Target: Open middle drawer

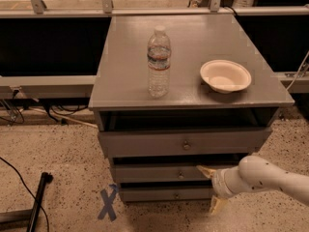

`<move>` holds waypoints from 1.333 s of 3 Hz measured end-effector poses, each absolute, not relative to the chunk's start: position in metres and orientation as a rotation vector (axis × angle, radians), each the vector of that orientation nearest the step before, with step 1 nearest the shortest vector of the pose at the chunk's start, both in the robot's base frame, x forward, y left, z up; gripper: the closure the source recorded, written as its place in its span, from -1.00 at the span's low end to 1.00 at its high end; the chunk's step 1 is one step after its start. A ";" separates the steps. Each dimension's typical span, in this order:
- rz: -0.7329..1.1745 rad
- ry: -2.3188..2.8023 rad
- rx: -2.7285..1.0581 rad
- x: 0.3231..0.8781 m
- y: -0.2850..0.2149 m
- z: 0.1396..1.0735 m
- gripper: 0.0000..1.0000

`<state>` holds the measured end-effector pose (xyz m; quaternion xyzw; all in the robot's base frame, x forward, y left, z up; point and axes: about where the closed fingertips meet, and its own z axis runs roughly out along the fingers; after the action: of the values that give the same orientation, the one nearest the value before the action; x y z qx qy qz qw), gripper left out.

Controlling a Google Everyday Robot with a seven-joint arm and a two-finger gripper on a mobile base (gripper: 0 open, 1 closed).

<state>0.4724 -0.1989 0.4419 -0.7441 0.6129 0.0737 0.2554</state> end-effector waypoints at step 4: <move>0.020 1.652 -2.055 0.529 -0.225 0.415 -0.76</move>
Offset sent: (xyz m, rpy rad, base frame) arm 0.0618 -0.0257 -0.0077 -0.0398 -0.1153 -0.0016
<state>0.5287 -0.2252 0.4149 -0.7546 0.6068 0.0072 0.2496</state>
